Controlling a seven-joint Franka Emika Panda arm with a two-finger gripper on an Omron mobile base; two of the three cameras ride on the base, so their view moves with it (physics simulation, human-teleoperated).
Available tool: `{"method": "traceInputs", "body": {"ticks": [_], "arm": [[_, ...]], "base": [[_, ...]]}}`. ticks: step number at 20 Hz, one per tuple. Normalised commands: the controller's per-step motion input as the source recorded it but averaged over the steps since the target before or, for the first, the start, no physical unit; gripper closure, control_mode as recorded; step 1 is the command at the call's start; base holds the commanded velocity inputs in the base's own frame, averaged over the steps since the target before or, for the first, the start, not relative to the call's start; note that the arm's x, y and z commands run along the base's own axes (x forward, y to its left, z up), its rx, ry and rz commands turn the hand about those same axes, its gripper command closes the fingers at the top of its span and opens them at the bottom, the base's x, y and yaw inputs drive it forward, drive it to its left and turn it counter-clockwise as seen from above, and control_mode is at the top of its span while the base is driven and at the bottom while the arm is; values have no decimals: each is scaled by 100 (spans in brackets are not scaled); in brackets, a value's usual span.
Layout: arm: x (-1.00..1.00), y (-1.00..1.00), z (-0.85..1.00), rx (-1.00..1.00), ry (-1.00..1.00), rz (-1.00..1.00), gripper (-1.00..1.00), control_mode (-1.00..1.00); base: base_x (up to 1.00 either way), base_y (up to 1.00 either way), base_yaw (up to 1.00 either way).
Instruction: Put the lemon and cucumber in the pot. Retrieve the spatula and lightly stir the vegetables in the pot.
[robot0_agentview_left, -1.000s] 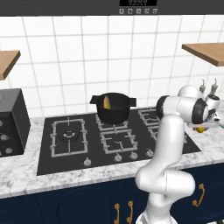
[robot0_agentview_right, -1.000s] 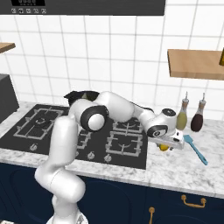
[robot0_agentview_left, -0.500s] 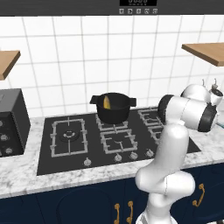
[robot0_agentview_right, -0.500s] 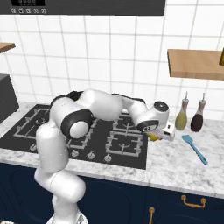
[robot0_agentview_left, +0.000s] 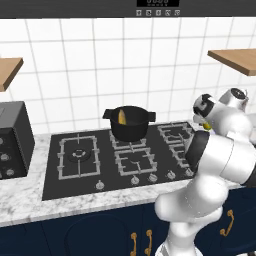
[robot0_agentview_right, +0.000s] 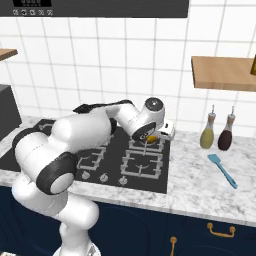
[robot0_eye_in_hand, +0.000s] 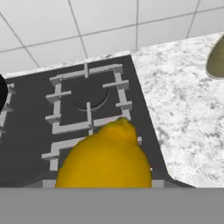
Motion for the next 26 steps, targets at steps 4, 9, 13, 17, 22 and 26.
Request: {"method": "traceInputs", "body": {"ticks": [4,9,13,17,22,26], "arm": [[3,100,92,0,-6,3,100,-100],[17,100,49,0,-1,5,100,-100],[43,100,15,0,0,6,100,-100],[61,99,0,0,6,4,100,-100],[71,81,-5,0,11,2,100,-100],[79,50,-36,0,13,0,100,-100]], "base": [[0,0,0],[0,0,0],[0,0,0],[0,0,0],[0,0,0],[0,0,0]]}}
